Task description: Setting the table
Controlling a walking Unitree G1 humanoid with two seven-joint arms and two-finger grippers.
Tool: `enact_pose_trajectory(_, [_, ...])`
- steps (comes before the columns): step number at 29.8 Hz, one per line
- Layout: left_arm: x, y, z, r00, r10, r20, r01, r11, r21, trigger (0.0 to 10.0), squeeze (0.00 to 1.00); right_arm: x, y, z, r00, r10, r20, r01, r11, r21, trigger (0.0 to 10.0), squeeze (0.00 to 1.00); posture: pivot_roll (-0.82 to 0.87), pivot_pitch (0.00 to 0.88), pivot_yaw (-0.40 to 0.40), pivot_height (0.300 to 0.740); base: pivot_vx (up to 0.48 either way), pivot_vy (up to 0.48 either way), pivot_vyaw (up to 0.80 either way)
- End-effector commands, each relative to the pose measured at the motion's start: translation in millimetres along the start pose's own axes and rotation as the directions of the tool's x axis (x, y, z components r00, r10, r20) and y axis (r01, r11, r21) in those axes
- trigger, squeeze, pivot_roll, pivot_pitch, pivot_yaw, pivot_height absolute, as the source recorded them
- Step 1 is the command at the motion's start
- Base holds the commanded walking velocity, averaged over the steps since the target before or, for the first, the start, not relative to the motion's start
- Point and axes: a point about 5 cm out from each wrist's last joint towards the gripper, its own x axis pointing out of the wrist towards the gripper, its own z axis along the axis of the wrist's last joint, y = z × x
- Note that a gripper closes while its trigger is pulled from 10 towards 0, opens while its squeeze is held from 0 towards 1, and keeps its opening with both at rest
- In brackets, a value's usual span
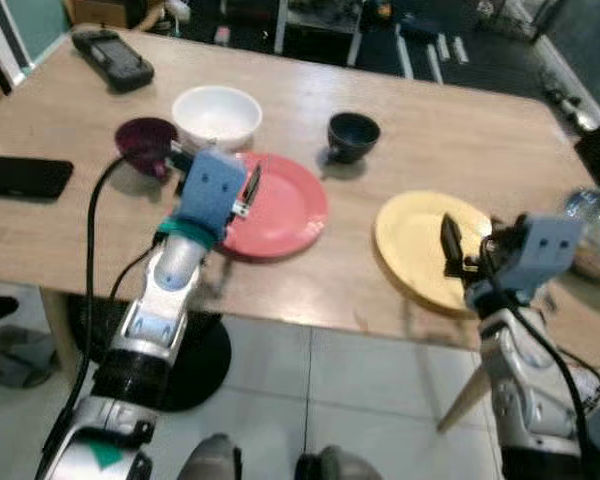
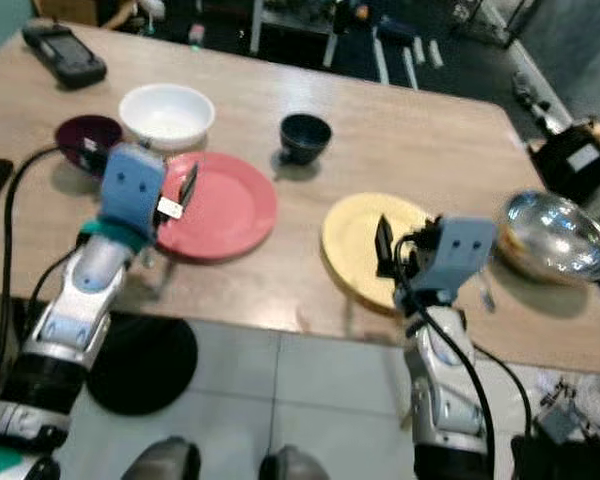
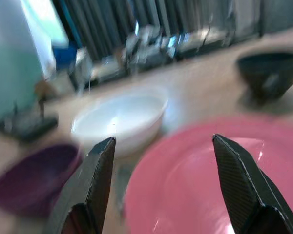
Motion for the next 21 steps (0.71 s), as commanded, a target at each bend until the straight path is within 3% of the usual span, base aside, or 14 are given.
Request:
enact_pose_trajectory(1, [-5.9, -5.6, -6.1, 0.998, 0.002, -0.059, -0.006, 0.997, -0.073, 10.0, 0.00, -2.8, -3.3, -3.1, 1.000, -0.010, -0.020, 0.010, 1.000, -0.007, 10.0, 0.00, 0.06, 0.020, -0.044, 0.740, 0.000, 0.000, 0.00])
enact_pose_trajectory(2, [-5.9, -5.6, -6.1, 0.998, 0.002, -0.059, -0.006, 0.997, -0.073, 10.0, 0.00, -2.8, -3.3, -3.1, 1.000, -0.010, -0.020, 0.010, 1.000, -0.007, 10.0, 0.00, 0.06, 0.020, -0.044, 0.740, 0.000, 0.000, 0.00])
enact_pose_trajectory(4, [-11.4, -5.1, -17.5, 0.987, 0.018, -0.161, -0.051, 0.978, -0.204, 10.0, 0.00, -2.0, -2.0, -2.9, 1.000, -0.003, -0.020, 0.003, 1.000, -0.006, 10.0, 0.00, 0.07, 0.021, -0.053, 0.740, 0.000, 0.000, 0.00])
enact_pose_trajectory(6, [-11.4, -5.1, -17.5, 0.987, 0.018, -0.161, -0.051, 0.978, -0.204, 10.0, 0.00, -2.0, -2.0, -2.9, 1.000, -0.003, -0.020, 0.003, 1.000, -0.006, 10.0, 0.00, 0.07, 0.021, -0.053, 0.740, 0.000, 0.000, 0.00])
enact_pose_trajectory(7, [-12.7, -6.0, -24.1, 0.973, -0.009, -0.230, -0.073, 0.934, -0.349, 10.0, 0.00, -1.1, -1.7, -3.1, 1.000, 0.003, -0.022, -0.004, 1.000, -0.006, 10.0, 0.00, 0.08, 0.022, -0.058, 0.740, 0.000, 0.000, 0.00])
enact_pose_trajectory(8, [-12.9, -6.7, -25.3, 0.969, -0.025, -0.246, -0.077, 0.915, -0.395, 10.0, 0.00, -0.9, -1.8, -3.1, 1.000, 0.005, -0.023, -0.006, 1.000, -0.007, 10.0, 0.00, 0.08, 0.022, -0.058, 0.740, 0.000, 0.000, 0.00])
enact_pose_trajectory(9, [-12.9, -6.7, -25.3, 0.969, -0.025, -0.246, -0.077, 0.915, -0.395, 10.0, 0.00, -0.9, -1.8, -3.1, 1.000, 0.005, -0.023, -0.006, 1.000, -0.007, 10.0, 0.00, 0.08, 0.022, -0.058, 0.740, 0.000, 0.000, 0.00])
enact_pose_trajectory(11, [-13.1, -5.9, -26.4, 0.965, -0.026, -0.261, -0.095, 0.891, -0.443, 10.0, 0.00, -0.8, -1.8, -3.0, 1.000, 0.007, -0.024, -0.007, 1.000, -0.007, 10.0, 0.00, 0.08, 0.026, -0.059, 0.740, 0.000, 0.000, 0.00])
enact_pose_trajectory(12, [-13.4, -2.7, -29.5, 0.957, -0.008, -0.291, -0.141, 0.861, -0.489, 10.0, 0.00, -0.7, -1.8, -2.9, 1.000, 0.007, -0.024, -0.007, 1.000, -0.008, 10.0, 0.00, 0.08, 0.028, -0.059, 0.740, 0.000, 0.000, 0.00])
enact_pose_trajectory(13, [-13.4, -2.7, -29.5, 0.957, -0.008, -0.291, -0.141, 0.861, -0.489, 10.0, 0.00, -0.7, -1.8, -2.9, 1.000, 0.007, -0.024, -0.007, 1.000, -0.008, 10.0, 0.00, 0.08, 0.028, -0.059, 0.740, 0.000, 0.000, 0.00])
enact_pose_trajectory(15, [-15.2, 2.3, -34.9, 0.935, 0.017, -0.355, -0.226, 0.799, -0.557, 10.0, 0.00, -0.8, -1.8, -2.9, 1.000, 0.007, -0.025, -0.008, 1.000, -0.008, 10.0, 0.00, 0.08, 0.029, -0.059, 0.740, 0.000, 0.000, 0.00])
enact_pose_trajectory(18, [-16.1, 4.9, -38.2, 0.921, 0.030, -0.388, -0.268, 0.772, -0.576, 10.0, 0.00, -1.1, -2.0, -3.2, 1.000, 0.007, -0.026, -0.007, 1.000, -0.008, 10.0, 0.00, 0.08, 0.032, -0.059, 0.740, 0.000, 0.000, 0.00])
enact_pose_trajectory(19, [-16.0, 8.5, -43.1, 0.902, 0.037, -0.431, -0.315, 0.738, -0.596, 10.0, 0.00, -2.5, -2.5, -4.3, 1.000, 0.004, -0.031, -0.005, 1.000, -0.007, 10.0, 0.00, 0.08, 0.039, -0.062, 0.740, 0.000, 0.000, 0.00])
enact_pose_trajectory(21, [-16.0, 8.5, -43.1, 0.902, 0.037, -0.431, -0.315, 0.738, -0.596, 10.0, 0.00, -2.5, -2.5, -4.3, 1.000, 0.004, -0.031, -0.005, 1.000, -0.007, 10.0, 0.00, 0.08, 0.039, -0.062, 0.740, 0.000, 0.000, 0.00])
